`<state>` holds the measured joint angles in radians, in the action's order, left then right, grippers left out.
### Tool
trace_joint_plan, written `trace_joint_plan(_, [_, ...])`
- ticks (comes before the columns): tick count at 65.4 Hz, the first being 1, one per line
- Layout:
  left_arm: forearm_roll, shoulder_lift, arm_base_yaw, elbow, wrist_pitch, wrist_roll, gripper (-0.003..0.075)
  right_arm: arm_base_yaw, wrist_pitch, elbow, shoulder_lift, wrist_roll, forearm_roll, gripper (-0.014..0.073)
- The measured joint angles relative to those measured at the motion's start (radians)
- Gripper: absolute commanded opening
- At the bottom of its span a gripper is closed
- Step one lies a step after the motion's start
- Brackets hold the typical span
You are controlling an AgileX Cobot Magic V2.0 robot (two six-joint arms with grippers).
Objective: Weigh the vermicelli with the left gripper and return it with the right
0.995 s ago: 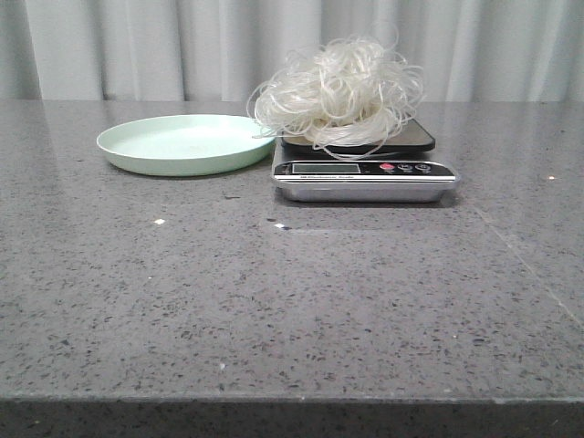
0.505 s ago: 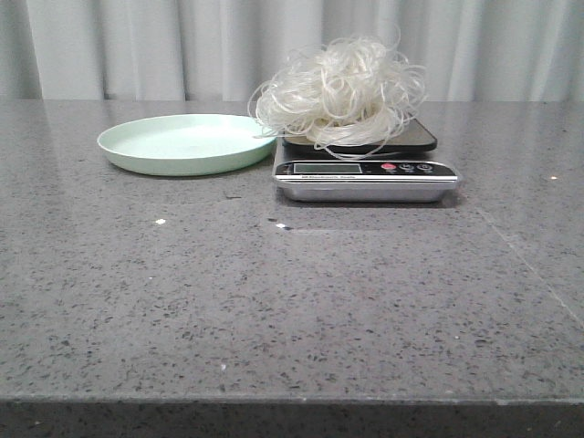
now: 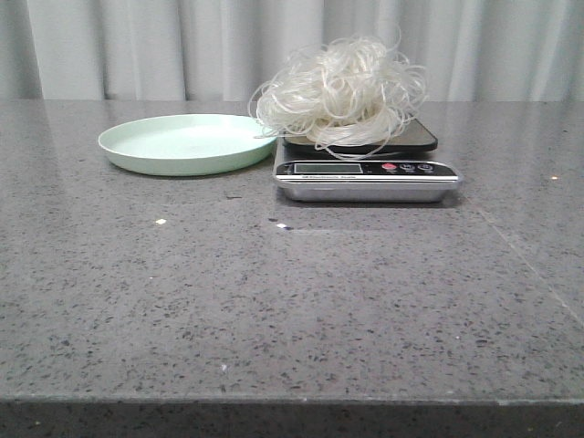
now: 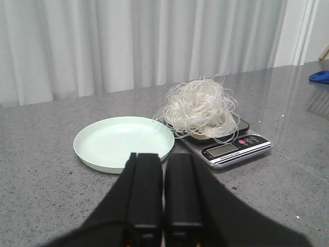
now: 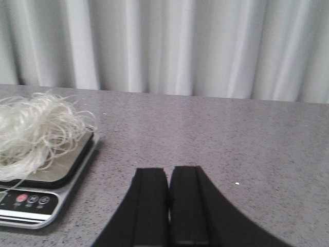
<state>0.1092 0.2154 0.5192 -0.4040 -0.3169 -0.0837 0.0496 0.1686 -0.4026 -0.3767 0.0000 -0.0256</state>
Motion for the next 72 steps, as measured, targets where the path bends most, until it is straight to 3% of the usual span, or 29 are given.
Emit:
trace_joint_plan(6, [0.0, 0.0, 0.0, 0.0, 0.0, 0.0, 0.0133, 0.042, 0.022, -0.035, -0.041, 0.0, -0.002, 0.0204])
trace_joint_plan(16, [0.0, 0.0, 0.0, 0.0, 0.002, 0.0, 0.0133, 0.103, 0.106, -0.148, -0.155, 0.0, -0.002, 0.0423])
trace_joint_plan(27, [0.0, 0.0, 0.0, 0.0, 0.014, 0.0, 0.0133, 0.178, 0.172, -0.32, -0.324, 0.0, -0.004, 0.0583])
trace_joint_plan(50, [0.0, 0.0, 0.0, 0.0, 0.016, 0.0, 0.0133, 0.35, 0.34, -0.816, -0.794, 0.0, -0.005, 0.0591])
trace_joint_plan(72, [0.0, 0.0, 0.0, 0.0, 0.016, 0.0, 0.0133, 0.372, 0.529, -1.179, -1.217, 0.0, -0.069, 0.0591])
